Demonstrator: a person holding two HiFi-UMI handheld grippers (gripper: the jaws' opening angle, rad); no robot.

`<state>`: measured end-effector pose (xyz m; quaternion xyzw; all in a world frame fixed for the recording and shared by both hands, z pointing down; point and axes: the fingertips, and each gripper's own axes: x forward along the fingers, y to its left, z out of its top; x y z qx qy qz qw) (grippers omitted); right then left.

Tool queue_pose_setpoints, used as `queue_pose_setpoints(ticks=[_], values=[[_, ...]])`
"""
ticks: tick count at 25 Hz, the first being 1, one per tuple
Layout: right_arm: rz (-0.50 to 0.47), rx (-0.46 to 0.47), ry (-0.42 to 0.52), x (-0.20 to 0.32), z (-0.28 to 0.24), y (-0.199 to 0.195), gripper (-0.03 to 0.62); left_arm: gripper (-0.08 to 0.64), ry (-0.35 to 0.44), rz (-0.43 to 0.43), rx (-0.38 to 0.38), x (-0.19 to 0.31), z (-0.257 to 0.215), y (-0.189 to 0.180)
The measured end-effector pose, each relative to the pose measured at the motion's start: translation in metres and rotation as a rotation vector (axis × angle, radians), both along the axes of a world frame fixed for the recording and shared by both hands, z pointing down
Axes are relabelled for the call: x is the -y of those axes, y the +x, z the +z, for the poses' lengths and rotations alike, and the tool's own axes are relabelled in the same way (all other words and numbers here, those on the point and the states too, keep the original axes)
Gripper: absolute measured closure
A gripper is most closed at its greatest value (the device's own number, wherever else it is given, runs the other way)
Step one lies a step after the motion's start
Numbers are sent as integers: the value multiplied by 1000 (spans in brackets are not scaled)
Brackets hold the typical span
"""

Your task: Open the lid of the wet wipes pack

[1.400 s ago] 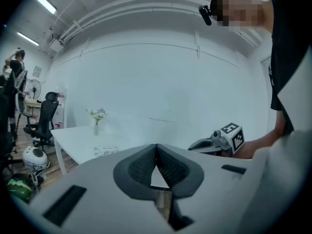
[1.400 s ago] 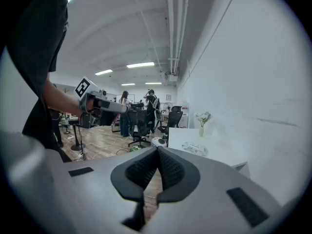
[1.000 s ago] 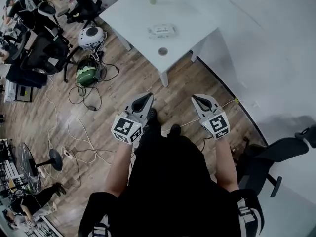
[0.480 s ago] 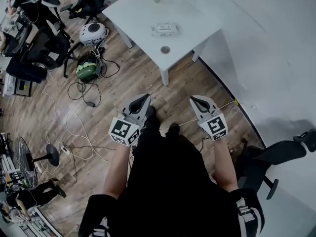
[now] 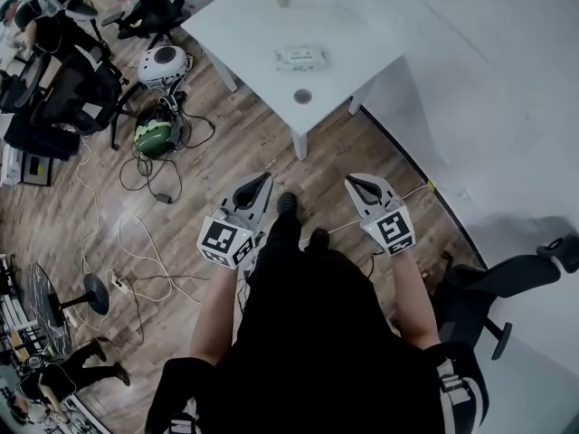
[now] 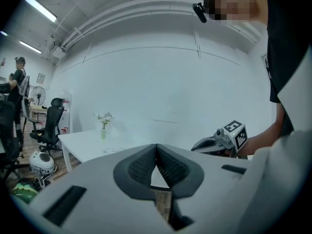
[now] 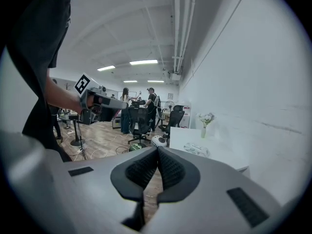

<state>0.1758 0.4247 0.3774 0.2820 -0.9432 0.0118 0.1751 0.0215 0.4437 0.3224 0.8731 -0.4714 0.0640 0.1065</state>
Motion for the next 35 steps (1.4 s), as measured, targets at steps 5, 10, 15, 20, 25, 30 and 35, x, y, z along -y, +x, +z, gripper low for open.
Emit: queue_pose_setpoints(ticks=[5, 10, 15, 20, 25, 30, 35], values=[[16, -36, 8, 23, 2, -19, 577, 537, 4, 36, -4, 29, 1, -13], [51, -39, -4, 48, 5, -35, 576, 537, -9, 50, -13, 58, 5, -33], [86, -41, -5, 77, 10, -48, 575, 537, -25, 69, -19, 91, 14, -48], [113, -52, -18, 101, 14, -61, 577, 537, -28, 101, -26, 122, 16, -58], [138, -62, -13, 126, 14, -71, 575, 537, -29, 128, -32, 151, 19, -68], [168, -74, -17, 148, 15, -78, 576, 537, -31, 160, -35, 179, 20, -75], [193, -80, -8, 164, 18, -87, 575, 537, -30, 189, -35, 201, 23, -83]])
